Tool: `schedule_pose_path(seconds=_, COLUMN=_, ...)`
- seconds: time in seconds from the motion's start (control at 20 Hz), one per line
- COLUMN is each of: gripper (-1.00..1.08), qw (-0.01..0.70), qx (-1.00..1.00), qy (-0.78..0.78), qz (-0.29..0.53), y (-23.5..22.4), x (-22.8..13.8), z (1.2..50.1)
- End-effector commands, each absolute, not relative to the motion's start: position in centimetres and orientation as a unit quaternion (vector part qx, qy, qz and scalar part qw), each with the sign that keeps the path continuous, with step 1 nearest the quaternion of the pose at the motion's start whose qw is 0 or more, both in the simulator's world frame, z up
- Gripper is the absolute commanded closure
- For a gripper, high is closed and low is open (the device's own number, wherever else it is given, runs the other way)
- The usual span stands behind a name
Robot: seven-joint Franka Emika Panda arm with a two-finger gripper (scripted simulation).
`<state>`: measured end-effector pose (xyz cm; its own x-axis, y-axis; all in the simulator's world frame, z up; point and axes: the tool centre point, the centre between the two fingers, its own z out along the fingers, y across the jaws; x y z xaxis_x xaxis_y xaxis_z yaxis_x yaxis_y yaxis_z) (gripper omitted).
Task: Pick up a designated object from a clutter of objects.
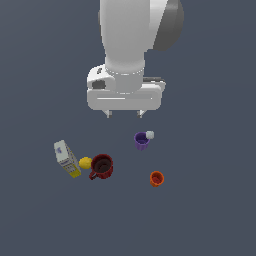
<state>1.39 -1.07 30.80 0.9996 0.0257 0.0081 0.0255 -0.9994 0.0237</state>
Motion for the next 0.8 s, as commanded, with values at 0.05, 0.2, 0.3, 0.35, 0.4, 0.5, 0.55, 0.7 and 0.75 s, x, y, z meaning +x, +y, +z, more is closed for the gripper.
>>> schedule_pose_path(seconds=0.05, gripper=-0.92, qw=0.012, qx=1.000, qy=0.013, qz=0.004, y=-1.0, x=1.4, z=30.8)
schedule_pose_path(seconds=0.2, gripper=-0.92, qw=0.010, qx=1.000, qy=0.013, qz=0.005, y=-0.3, x=1.5, z=31.0)
schedule_pose_path(seconds=0.3, gripper=-0.92, qw=0.007, qx=1.000, qy=0.013, qz=0.005, y=0.5, x=1.5, z=31.2)
schedule_pose_path(seconds=0.35, gripper=-0.92, qw=0.007, qx=1.000, qy=0.013, qz=0.006, y=0.9, x=1.5, z=31.3)
schedule_pose_path(seconds=0.4, gripper=-0.92, qw=0.006, qx=1.000, qy=0.013, qz=0.006, y=1.2, x=1.5, z=31.4)
schedule_pose_path(seconds=0.5, gripper=-0.92, qw=0.005, qx=1.000, qy=0.012, qz=0.006, y=1.4, x=1.5, z=31.5)
schedule_pose_path(seconds=0.55, gripper=-0.92, qw=0.005, qx=1.000, qy=0.012, qz=0.006, y=1.4, x=1.5, z=31.5)
schedule_pose_path(seconds=0.7, gripper=-0.92, qw=0.006, qx=1.000, qy=0.015, qz=0.006, y=1.3, x=1.6, z=31.3)
schedule_pose_path(seconds=0.75, gripper=-0.92, qw=0.006, qx=1.000, qy=0.017, qz=0.006, y=1.4, x=1.7, z=31.2)
